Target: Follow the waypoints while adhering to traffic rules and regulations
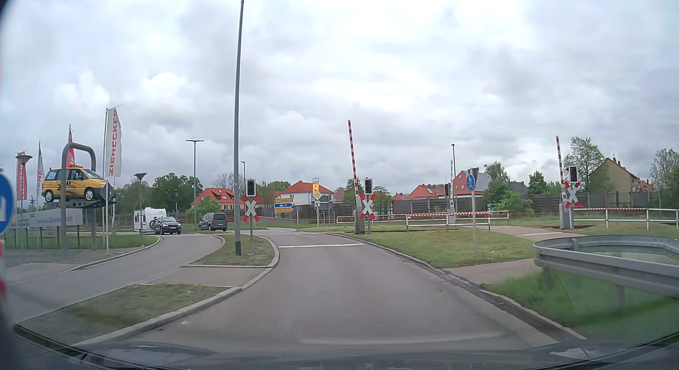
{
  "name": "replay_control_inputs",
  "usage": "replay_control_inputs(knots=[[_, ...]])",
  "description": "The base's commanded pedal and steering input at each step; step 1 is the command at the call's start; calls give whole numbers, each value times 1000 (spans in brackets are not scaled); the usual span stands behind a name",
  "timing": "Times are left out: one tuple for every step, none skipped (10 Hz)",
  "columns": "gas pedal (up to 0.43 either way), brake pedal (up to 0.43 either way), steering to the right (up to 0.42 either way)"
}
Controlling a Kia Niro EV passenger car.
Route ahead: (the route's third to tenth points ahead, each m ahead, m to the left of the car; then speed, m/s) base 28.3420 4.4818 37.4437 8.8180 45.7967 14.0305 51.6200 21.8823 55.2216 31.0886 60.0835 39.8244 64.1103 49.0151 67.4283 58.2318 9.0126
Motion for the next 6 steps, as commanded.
replay_control_inputs(knots=[[110, 12, -20], [110, 12, -21], [110, 12, -23], [110, 12, -26], [110, 12, -31], [110, 12, -39]])
